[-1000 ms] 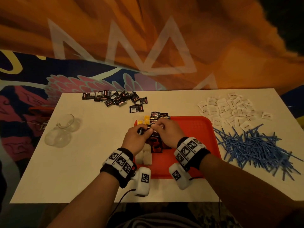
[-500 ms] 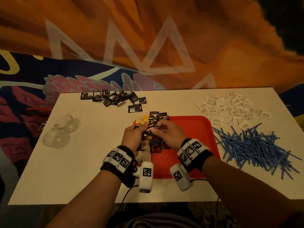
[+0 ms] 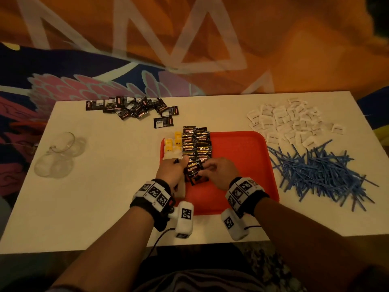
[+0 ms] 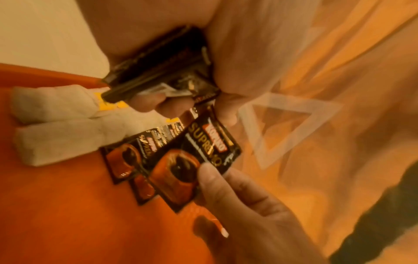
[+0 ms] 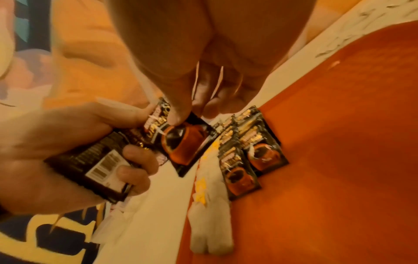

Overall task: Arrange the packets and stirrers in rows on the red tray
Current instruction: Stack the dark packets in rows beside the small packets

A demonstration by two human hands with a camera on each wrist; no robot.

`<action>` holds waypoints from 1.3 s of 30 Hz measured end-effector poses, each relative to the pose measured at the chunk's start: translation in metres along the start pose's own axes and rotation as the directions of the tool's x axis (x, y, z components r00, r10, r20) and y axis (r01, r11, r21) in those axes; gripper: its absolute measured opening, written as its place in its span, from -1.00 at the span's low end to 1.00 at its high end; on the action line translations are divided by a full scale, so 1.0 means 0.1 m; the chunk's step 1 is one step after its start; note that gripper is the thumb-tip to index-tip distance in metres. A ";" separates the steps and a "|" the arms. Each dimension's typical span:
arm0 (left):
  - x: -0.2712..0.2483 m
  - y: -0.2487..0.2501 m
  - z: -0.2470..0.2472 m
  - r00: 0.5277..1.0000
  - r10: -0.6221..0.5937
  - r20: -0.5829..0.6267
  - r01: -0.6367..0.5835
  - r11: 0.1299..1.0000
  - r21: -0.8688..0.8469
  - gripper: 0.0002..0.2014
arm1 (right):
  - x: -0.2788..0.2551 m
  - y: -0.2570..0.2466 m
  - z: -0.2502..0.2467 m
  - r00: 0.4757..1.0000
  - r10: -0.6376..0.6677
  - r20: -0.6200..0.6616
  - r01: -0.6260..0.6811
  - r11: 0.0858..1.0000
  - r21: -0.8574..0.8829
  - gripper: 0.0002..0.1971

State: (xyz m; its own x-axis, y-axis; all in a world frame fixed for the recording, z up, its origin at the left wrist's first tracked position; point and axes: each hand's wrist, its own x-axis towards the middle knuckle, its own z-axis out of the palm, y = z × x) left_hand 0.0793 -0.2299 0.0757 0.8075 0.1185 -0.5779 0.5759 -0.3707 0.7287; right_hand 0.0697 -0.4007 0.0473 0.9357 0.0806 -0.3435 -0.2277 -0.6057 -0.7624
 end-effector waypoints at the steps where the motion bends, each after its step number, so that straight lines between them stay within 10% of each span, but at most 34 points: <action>1: 0.05 -0.06 0.03 0.998 0.051 -0.030 -0.048 0.994 0.101 -0.67 | 0.02 0.09 0.00 0.999 0.053 -0.010 -0.053 0.998 -0.023 -0.80; 5: 0.20 -0.28 0.11 0.982 0.186 0.043 -0.187 0.891 0.414 -0.86 | 0.13 0.46 0.00 0.971 0.235 -0.047 -0.239 0.967 -0.093 -0.81; 15: 0.37 -0.43 0.26 0.973 0.051 0.226 -0.204 0.654 0.728 -0.49 | 0.54 0.69 0.18 0.918 0.392 -0.062 -0.396 0.915 -0.075 -0.82; 39: 0.47 -0.50 0.24 0.963 0.198 0.185 -0.271 0.722 0.637 -0.50 | 0.60 0.66 0.25 0.912 0.392 -0.117 -0.393 0.919 0.015 -0.77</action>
State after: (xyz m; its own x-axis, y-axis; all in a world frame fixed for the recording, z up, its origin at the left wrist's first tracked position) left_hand 0.0856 -0.2279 0.0031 0.8678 -0.1297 -0.4796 0.1155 -0.8862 0.4486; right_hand 0.1038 -0.4165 -0.0374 0.7960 -0.2567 -0.5481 -0.5813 -0.5767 -0.5741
